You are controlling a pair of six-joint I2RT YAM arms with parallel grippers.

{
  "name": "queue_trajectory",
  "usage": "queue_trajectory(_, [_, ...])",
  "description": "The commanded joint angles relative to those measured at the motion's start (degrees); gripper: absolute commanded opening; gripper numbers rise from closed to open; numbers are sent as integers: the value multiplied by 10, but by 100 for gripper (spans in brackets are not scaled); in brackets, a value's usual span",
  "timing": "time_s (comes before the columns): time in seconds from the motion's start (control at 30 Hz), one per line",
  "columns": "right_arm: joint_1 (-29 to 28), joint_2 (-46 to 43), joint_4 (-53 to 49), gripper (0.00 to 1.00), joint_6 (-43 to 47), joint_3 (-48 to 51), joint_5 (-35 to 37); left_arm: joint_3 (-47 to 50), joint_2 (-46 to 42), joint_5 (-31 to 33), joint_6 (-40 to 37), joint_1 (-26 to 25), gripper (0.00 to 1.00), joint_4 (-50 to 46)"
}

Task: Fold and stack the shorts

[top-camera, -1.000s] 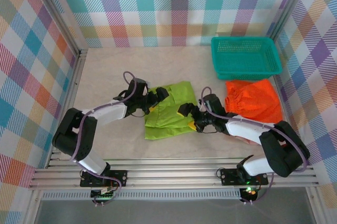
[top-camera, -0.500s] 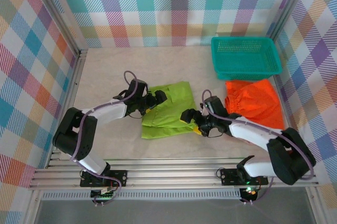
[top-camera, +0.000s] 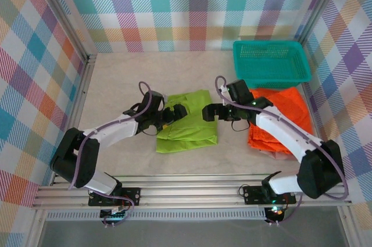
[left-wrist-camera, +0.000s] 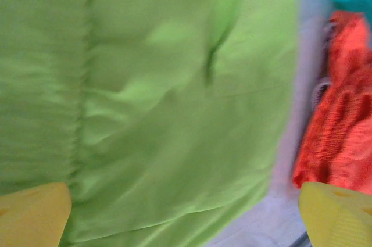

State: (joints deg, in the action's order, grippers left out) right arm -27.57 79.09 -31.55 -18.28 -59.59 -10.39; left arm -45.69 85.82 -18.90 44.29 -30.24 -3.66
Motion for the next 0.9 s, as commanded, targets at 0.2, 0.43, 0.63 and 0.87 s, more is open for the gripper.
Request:
queue_trajectory(0.2, [80,96,4,99,71,-26,-143,68,28,26,-24,-3,100,4])
queue_trajectory(0.43, [94,207,33,97,78,-52,-226,76,29,27,-38,-1,100,-1])
queue_trajectory(0.63, [95,261,58,91,61,-65,-241,76,26,27,-39,-2,100,-1])
queue_trajectory(0.87, [94,291,91,77,31,-61,-262,73,30,26,-37,-2,100,1])
